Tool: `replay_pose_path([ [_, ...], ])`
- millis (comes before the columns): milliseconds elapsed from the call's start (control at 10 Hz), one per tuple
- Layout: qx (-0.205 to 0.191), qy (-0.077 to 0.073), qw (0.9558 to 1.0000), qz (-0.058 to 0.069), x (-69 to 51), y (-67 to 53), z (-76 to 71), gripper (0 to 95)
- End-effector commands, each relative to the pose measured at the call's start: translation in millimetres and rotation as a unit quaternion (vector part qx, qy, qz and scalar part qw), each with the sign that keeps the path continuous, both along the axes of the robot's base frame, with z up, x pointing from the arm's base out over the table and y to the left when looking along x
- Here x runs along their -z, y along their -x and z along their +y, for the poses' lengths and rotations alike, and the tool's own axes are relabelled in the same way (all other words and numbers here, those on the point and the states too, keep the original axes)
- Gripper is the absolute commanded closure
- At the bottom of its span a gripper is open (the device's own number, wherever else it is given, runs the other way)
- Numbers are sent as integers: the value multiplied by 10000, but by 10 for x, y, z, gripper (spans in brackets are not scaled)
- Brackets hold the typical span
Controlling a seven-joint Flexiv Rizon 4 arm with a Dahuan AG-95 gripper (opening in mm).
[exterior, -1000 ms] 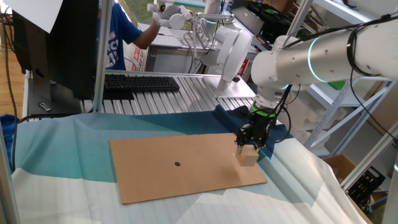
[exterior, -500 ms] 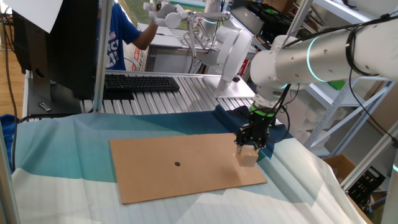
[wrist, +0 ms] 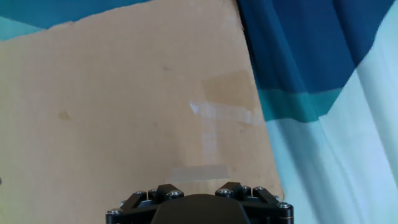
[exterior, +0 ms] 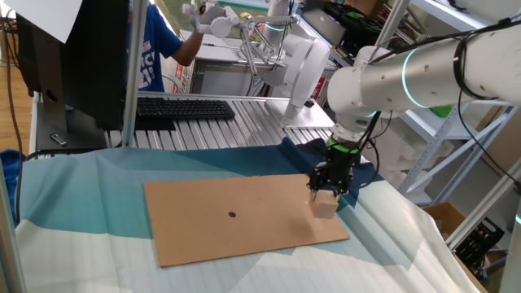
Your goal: Grab the block and place it at the designated location
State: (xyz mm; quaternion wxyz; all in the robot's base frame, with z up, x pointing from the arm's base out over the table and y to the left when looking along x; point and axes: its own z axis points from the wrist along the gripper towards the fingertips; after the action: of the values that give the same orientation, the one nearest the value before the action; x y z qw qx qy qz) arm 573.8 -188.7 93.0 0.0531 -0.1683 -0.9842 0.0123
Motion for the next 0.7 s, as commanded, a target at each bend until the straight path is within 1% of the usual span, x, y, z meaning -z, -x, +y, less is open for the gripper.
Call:
replay_pose_path([
  [100, 24, 48, 10000, 17, 11, -121, -6, 950],
  [200, -27, 109, 9999, 1, -8, -182, -42, 950],
  [300, -100, 98, 9999, -13, -21, -230, -116, 950],
  [400, -238, 59, 9997, -98, -13, -278, -281, 950],
  [500, -279, 14, 9996, -106, -7, -290, -343, 950],
  [600, -368, -128, 9992, -118, 29, -283, -626, 950],
  [700, -304, -279, 9991, -127, 55, -244, -791, 950],
])
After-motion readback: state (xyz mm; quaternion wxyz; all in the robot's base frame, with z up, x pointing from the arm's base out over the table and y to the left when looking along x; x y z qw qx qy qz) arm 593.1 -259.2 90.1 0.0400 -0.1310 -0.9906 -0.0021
